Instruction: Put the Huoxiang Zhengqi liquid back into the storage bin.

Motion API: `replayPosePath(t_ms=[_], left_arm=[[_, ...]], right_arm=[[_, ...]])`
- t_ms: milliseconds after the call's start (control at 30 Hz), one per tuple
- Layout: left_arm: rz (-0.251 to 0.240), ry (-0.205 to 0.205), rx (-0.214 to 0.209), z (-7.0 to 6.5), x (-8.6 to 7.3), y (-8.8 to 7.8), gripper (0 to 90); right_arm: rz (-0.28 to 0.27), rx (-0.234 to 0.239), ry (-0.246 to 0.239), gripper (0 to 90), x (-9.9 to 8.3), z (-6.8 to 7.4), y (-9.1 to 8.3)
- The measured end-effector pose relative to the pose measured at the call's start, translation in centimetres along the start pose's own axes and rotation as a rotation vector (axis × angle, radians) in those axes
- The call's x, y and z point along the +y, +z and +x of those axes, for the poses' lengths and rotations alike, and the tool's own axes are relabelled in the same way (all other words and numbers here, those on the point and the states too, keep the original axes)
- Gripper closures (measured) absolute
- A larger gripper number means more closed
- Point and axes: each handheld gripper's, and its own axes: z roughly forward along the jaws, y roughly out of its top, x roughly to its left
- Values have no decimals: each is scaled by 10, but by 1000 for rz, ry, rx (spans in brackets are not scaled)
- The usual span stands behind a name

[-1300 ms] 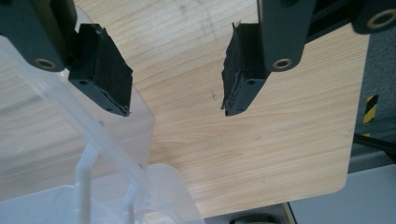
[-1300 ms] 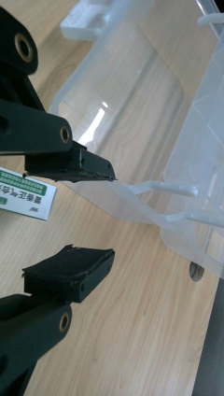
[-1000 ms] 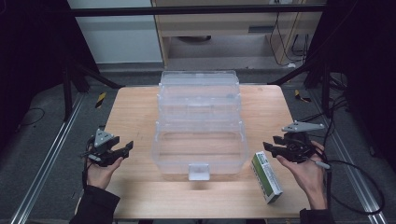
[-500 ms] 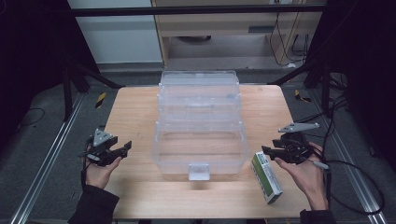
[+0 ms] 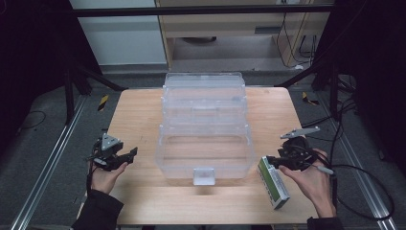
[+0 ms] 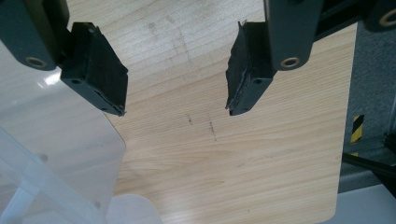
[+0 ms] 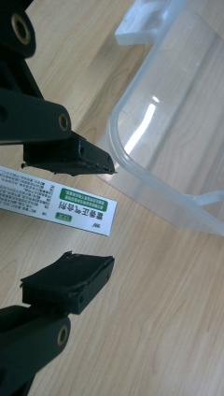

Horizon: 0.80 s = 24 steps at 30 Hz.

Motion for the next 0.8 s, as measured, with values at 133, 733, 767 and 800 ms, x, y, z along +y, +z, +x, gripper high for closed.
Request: replayPosePath(t_ms=[133,733,767,800], left_arm=[[3,-5,4,1,-1,1,375],[16,3,22,1,-1,2,371],[16,2,23,1,-1,2,371],[15,2,22,1,-1,2,371]], right_arm=[[10,2,-2,481,-1,1,0],[144,-4,-6,507,-10,8,2],[149,-4,0,511,-10,9,3],[149,-4,0,511,-10,9,3]])
